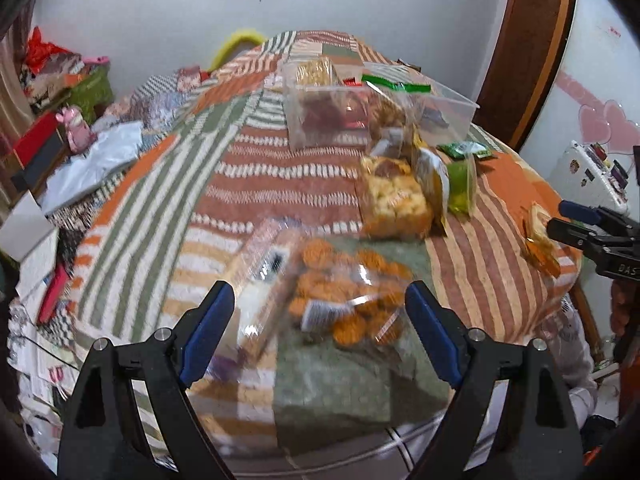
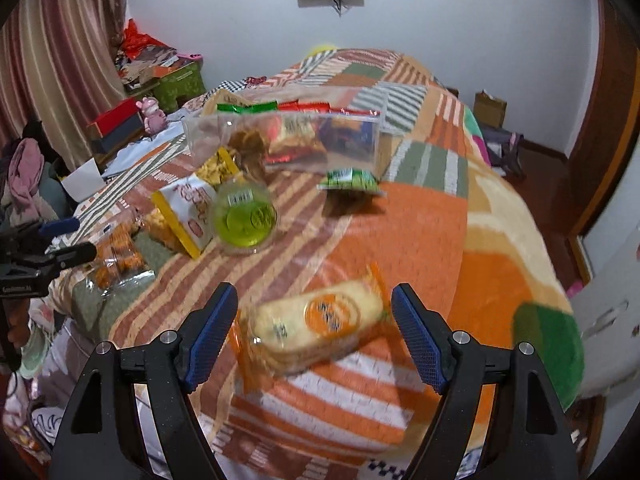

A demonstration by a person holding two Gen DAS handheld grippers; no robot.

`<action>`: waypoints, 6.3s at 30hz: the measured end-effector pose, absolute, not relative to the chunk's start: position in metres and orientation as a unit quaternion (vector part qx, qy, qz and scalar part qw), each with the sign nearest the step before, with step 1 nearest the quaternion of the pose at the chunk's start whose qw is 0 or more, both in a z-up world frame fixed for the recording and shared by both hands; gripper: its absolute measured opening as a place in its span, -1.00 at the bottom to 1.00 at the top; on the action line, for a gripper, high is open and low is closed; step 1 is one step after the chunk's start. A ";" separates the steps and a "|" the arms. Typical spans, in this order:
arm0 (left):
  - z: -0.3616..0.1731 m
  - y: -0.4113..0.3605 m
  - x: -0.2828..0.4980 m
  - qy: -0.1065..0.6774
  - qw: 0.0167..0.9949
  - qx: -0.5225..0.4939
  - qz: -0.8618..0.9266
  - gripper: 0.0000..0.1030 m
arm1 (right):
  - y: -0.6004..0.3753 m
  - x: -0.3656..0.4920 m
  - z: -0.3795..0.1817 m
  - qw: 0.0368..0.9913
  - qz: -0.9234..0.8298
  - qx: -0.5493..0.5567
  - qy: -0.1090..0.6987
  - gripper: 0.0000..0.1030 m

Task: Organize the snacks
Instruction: 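Move both tools back toward the remaining snacks on the bed, then grasp the orange cracker pack with left tool while right tool grasps rice-cake pack, then carry both packs over the clear box and release them inside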

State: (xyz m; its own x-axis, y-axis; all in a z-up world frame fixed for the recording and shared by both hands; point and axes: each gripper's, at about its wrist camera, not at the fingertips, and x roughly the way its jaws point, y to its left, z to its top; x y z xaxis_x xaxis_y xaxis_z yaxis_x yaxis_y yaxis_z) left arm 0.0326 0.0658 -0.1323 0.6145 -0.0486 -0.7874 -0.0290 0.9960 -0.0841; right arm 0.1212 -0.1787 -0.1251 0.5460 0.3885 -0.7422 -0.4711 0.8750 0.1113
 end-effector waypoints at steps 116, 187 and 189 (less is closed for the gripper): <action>-0.172 0.043 0.118 0.491 0.866 -0.088 0.040 0.50 | -0.209 0.140 -0.147 0.868 0.262 -0.005 0.422 -0.08; -0.105 0.036 0.312 0.382 0.921 -0.015 -0.069 0.32 | -0.094 0.311 -0.117 0.881 0.285 -0.049 0.375 -0.28; -0.106 0.032 0.311 0.381 0.922 -0.002 -0.062 0.33 | -0.093 0.311 -0.117 0.881 0.283 -0.052 0.375 -0.27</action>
State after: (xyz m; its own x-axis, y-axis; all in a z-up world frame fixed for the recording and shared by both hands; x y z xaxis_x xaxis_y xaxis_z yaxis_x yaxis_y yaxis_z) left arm 0.3109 0.0325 -0.1056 0.7013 -0.1164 -0.7033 0.1138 0.9922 -0.0507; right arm 0.3111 -0.0928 -0.1167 0.5585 0.4592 -0.6908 -0.5376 0.8346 0.1201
